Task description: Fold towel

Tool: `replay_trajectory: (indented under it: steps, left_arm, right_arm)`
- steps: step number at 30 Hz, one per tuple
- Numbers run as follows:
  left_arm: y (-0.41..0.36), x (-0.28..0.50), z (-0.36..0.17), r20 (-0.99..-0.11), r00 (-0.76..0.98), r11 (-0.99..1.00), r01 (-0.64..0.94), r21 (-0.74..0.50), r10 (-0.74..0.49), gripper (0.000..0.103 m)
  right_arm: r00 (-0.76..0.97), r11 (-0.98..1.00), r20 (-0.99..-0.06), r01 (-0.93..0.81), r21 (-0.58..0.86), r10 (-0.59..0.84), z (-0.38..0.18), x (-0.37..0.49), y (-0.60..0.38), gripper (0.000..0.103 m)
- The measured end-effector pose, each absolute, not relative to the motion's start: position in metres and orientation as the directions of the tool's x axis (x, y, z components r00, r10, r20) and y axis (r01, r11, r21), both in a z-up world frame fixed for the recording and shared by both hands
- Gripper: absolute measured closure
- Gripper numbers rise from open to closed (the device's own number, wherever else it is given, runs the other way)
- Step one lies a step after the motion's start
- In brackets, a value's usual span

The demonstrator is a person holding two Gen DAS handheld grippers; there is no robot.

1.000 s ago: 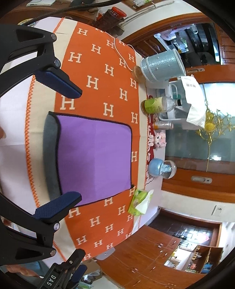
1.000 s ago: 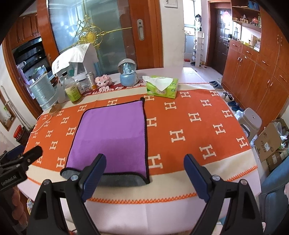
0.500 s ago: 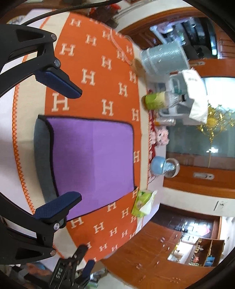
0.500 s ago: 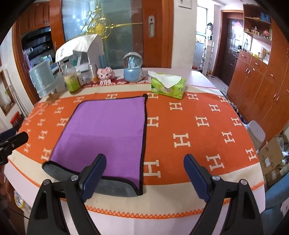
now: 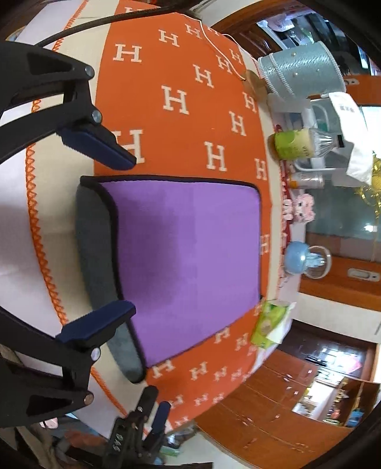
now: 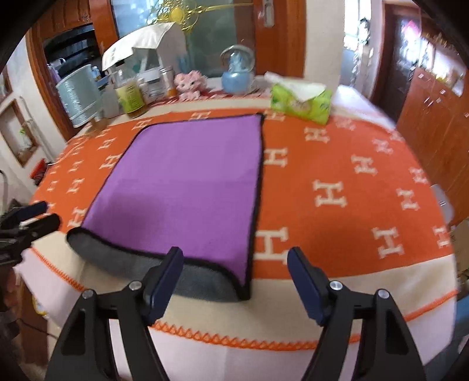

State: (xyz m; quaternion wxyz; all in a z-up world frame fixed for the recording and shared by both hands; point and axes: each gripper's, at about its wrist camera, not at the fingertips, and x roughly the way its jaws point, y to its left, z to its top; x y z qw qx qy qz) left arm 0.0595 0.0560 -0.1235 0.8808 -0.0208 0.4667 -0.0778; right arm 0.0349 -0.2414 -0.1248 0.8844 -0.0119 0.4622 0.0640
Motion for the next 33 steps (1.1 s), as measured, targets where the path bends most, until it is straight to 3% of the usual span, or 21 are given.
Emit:
replay_trajectory:
  steps: [3, 14, 17, 21, 28, 33]
  left_arm:
    - [0.056, 0.061, -0.135, -0.839, 0.521, 0.986, 0.136, -0.101, -0.158, 0.020]
    - [0.079, 0.073, -0.160, -0.875, 0.408, 0.963, 0.171, -0.206, -0.259, 0.020]
    - [0.083, 0.077, -0.165, -0.885, 0.386, 0.962, 0.184, -0.203, -0.261, 0.021]
    - [0.083, 0.082, -0.172, -0.897, 0.346, 0.951, 0.234, -0.203, -0.276, 0.036]
    - [0.081, 0.086, -0.172, -0.900, 0.315, 0.930, 0.304, -0.206, -0.303, 0.038]
    - [0.078, 0.089, -0.174, -0.909, 0.285, 0.918, 0.342, -0.200, -0.304, 0.049]
  right_arm:
    - [0.543, 0.987, -0.830, -0.152, 0.056, 0.131, -0.133, 0.036, -0.241, 0.030]
    - [0.479, 0.958, -0.862, -0.284, 0.027, 0.166, -0.152, 0.044, -0.238, 0.063]
    - [0.467, 0.947, -0.866, -0.319, 0.027, 0.181, -0.154, 0.046, -0.238, 0.064]
    - [0.448, 0.933, -0.874, -0.360, 0.017, 0.188, -0.157, 0.049, -0.237, 0.068]
    - [0.400, 0.910, -0.892, -0.413, 0.029, 0.210, -0.161, 0.052, -0.236, 0.080]
    - [0.394, 0.900, -0.896, -0.435, 0.016, 0.206, -0.161, 0.050, -0.234, 0.085]
